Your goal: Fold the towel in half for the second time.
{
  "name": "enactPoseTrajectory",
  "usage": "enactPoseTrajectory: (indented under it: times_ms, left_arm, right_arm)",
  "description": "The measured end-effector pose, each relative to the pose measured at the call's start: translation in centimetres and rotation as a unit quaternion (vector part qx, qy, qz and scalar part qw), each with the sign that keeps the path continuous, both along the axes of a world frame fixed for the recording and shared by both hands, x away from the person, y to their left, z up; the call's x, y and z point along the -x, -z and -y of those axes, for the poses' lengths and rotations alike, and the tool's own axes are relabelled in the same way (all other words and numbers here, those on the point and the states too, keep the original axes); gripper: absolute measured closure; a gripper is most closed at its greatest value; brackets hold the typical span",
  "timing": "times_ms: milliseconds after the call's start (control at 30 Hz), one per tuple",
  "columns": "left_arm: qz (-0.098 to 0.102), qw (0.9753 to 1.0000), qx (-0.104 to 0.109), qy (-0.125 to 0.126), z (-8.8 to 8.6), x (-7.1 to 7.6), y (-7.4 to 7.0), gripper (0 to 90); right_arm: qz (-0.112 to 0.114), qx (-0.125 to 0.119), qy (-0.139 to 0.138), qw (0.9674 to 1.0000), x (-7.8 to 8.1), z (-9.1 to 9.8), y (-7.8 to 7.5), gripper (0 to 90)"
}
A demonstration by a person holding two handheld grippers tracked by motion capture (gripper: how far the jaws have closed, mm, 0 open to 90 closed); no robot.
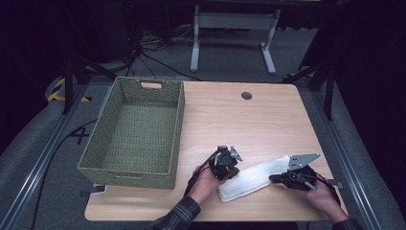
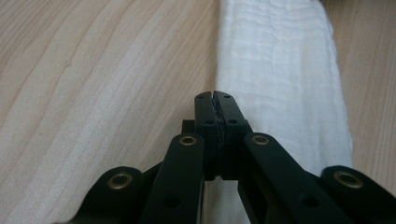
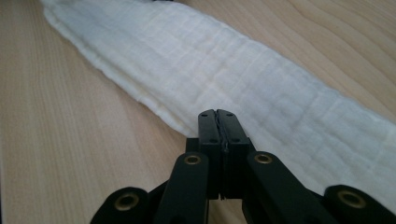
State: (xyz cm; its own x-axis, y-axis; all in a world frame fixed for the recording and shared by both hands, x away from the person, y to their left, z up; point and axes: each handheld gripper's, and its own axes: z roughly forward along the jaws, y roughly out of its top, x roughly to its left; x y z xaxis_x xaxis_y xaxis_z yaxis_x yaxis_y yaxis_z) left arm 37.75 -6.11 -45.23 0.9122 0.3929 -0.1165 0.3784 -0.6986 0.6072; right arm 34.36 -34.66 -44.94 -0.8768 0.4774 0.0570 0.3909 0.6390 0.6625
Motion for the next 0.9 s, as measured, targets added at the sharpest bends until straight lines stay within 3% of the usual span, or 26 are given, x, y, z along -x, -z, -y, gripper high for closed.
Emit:
enactPoseTrajectory:
  times_ms: [33, 200, 400, 900]
  left_arm:
    - [0.003, 1.0, 0.007, -0.004, 0.0, 0.1, 0.1, 89.2]
    - [0.003, 1.0, 0.001, -0.002, -0.4, 0.6, 0.1, 89.2]
    - [-0.008, 0.9999, 0.009, 0.003, -0.8, 1.6, 0.2, 89.2]
    - [-0.009, 0.9993, 0.003, 0.035, -0.6, 3.6, -0.2, 88.7]
  right_arm:
    - [0.001, 0.0, 0.0, 1.0, -0.2, -0.1, 0.0, 89.8]
    - [0.002, -0.008, 0.006, 0.9999, -1.3, -0.3, 0.1, 89.8]
    - [0.0, -0.016, 0.013, 0.9998, -2.2, -0.3, 0.2, 89.8]
    - [0.009, -0.013, 0.005, 0.9999, -5.6, -3.3, 0.3, 89.7]
